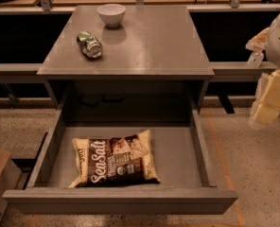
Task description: Pick brown chip bag from top drawer and place on counter
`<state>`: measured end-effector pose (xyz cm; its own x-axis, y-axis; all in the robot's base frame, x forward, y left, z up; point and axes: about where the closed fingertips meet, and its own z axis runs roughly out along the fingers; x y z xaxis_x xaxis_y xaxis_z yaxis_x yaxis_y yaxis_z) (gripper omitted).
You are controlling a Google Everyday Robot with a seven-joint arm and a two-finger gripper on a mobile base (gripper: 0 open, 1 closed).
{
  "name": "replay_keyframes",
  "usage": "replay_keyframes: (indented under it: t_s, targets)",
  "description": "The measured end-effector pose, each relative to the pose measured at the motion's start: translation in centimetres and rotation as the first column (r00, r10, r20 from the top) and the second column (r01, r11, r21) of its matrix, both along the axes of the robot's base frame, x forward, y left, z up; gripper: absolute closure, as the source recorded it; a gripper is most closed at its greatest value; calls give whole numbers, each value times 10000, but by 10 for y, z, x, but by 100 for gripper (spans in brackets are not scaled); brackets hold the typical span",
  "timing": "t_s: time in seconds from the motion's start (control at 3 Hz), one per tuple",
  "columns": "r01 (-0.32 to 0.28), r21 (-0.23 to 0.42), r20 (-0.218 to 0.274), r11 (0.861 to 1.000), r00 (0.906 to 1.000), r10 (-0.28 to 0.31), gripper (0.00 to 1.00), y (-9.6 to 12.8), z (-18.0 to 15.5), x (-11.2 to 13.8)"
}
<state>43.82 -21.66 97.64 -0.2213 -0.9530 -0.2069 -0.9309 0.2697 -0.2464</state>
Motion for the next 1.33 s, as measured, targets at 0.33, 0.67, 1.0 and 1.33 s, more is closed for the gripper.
replay_keyframes:
  t_s: [0.33,0.67,1.0,1.33]
  targets:
    - [0,0,2,10000,10000,0,0,0,0,0]
    - [13,654,14,9979,10000,-14,0,7,-10,1]
    - [-134,1982,46,9801,9999,127,0,22,-39,8]
    - [47,3291,209,9443,9997,-122,0,43,-72,32]
